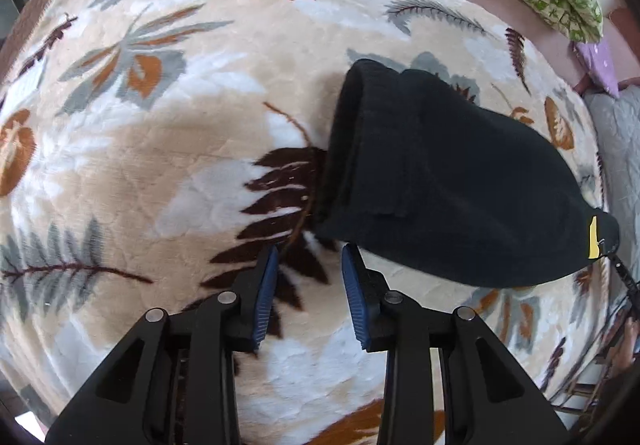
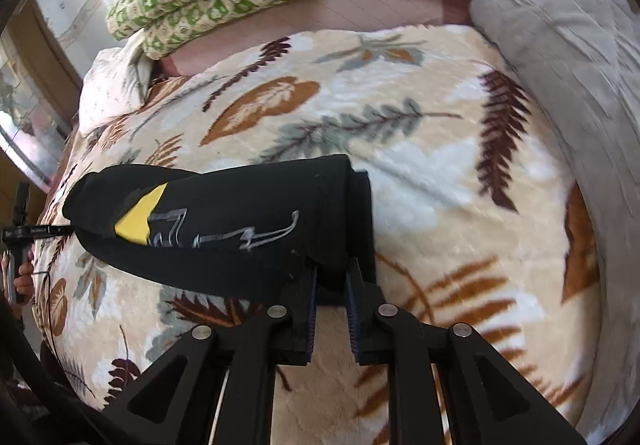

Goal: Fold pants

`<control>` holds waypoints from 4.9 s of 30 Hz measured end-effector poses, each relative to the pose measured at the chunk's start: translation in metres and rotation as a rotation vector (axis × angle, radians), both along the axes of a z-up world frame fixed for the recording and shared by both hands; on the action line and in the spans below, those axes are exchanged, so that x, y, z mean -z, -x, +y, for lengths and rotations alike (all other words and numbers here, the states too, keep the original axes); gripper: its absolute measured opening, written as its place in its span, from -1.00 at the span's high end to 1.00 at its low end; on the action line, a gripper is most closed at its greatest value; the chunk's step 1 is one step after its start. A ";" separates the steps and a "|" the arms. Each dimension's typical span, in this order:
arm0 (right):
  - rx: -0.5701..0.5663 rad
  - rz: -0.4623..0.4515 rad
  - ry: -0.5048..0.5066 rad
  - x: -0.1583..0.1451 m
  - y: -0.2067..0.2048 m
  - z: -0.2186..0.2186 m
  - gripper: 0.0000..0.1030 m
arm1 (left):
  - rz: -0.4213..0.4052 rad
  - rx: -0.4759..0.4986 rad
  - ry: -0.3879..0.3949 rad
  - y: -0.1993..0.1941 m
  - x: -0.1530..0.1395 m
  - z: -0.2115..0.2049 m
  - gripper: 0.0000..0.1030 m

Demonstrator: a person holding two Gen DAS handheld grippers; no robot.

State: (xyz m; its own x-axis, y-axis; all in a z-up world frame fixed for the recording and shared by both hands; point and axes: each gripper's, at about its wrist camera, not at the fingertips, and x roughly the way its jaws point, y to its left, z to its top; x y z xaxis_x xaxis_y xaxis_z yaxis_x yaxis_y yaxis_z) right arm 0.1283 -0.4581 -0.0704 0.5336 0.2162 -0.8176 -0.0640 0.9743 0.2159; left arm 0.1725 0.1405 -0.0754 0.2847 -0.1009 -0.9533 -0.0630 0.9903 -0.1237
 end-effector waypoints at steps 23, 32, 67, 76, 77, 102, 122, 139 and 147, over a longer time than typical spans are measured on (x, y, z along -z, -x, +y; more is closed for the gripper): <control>0.222 0.006 -0.371 -0.019 0.016 -0.036 0.10 | 0.034 0.068 0.126 -0.054 -0.035 -0.009 -0.31; 0.258 0.042 -0.456 0.002 -0.002 -0.042 0.06 | 0.087 0.121 0.143 -0.059 -0.016 -0.035 -0.31; 0.148 -0.029 -0.272 0.004 -0.009 -0.014 0.90 | 0.005 0.085 0.094 -0.021 -0.025 -0.020 0.49; 0.217 -0.030 -0.376 0.016 0.001 -0.032 0.88 | 0.062 0.082 0.095 -0.022 -0.012 -0.014 0.49; 0.224 -0.003 -0.344 0.021 -0.001 -0.033 0.87 | 0.069 0.083 0.084 -0.023 -0.009 -0.015 0.49; 0.140 -0.097 -0.174 -0.036 0.020 0.050 0.34 | -0.020 0.167 0.046 -0.005 -0.060 -0.020 0.45; -0.576 0.231 -0.140 0.007 -0.173 0.251 0.18 | 0.081 0.848 -0.284 -0.130 -0.028 -0.177 0.00; -0.737 0.305 -0.108 0.029 -0.178 0.256 0.09 | 0.201 1.051 -0.211 -0.155 0.013 -0.190 0.00; -0.734 0.300 -0.131 0.029 -0.178 0.254 0.07 | 0.194 1.099 -0.116 -0.138 0.005 -0.177 0.00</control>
State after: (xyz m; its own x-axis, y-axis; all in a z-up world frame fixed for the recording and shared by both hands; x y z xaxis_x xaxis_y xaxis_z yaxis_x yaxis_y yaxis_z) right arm 0.3064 -0.2045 -0.0997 -0.0201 0.5305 -0.8474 -0.5996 0.6719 0.4348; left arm 0.3109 -0.0366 -0.0809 -0.0584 -0.1138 -0.9918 0.8444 0.5243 -0.1099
